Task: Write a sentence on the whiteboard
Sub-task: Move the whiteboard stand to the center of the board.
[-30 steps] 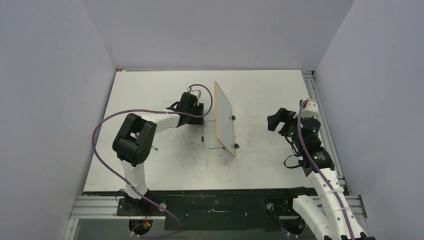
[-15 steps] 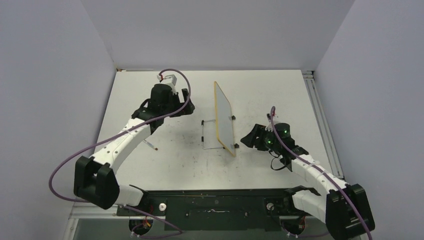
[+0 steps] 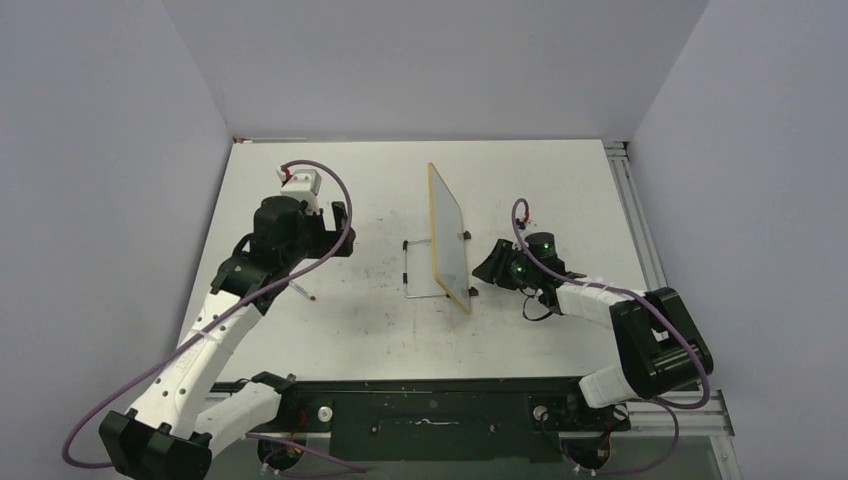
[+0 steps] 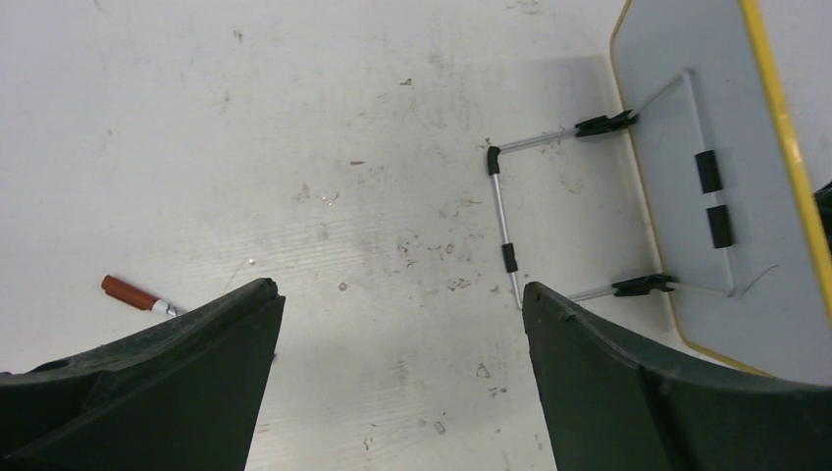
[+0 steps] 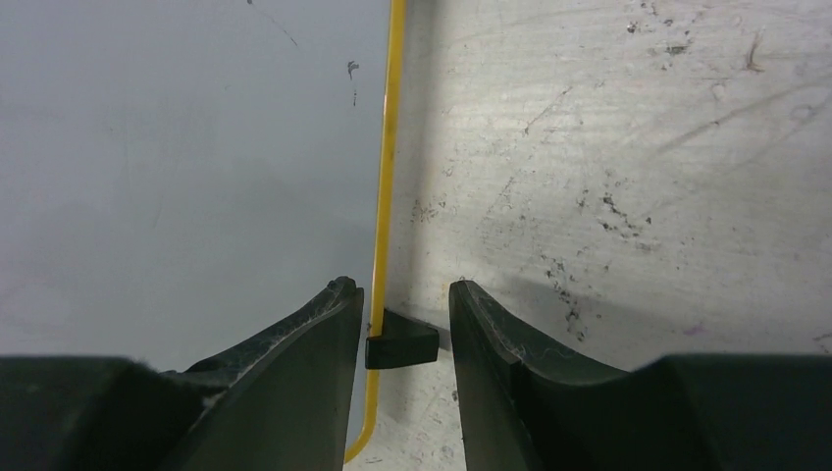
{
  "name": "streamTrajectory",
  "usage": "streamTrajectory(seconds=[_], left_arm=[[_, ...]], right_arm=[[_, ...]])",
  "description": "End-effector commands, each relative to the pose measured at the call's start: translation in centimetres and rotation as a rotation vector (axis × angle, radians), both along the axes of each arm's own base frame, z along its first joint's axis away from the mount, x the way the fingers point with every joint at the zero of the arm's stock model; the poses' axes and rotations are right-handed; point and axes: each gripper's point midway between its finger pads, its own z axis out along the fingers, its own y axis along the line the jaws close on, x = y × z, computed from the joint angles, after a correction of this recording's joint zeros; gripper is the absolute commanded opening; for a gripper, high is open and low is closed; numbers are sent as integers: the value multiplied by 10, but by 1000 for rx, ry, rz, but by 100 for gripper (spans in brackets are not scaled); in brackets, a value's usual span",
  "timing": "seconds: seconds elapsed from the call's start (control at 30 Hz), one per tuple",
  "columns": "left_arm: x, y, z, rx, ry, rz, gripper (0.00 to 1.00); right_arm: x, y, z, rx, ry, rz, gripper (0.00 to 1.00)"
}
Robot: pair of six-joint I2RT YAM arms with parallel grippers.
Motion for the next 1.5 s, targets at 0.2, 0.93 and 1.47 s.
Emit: streamTrajectory(seconds=[0.2,0.93,1.47], left_arm=[[1,18,-12,64,-45,39,91],[0,29,-9,74,-66,83,91],[0,36,-9,70,-68,114,91]], right_arm=[[17,27,-4,13,-52,77,29],[-70,80,-20,-26,-36,214,24],[-82,64,17,-208,-307,348,44]])
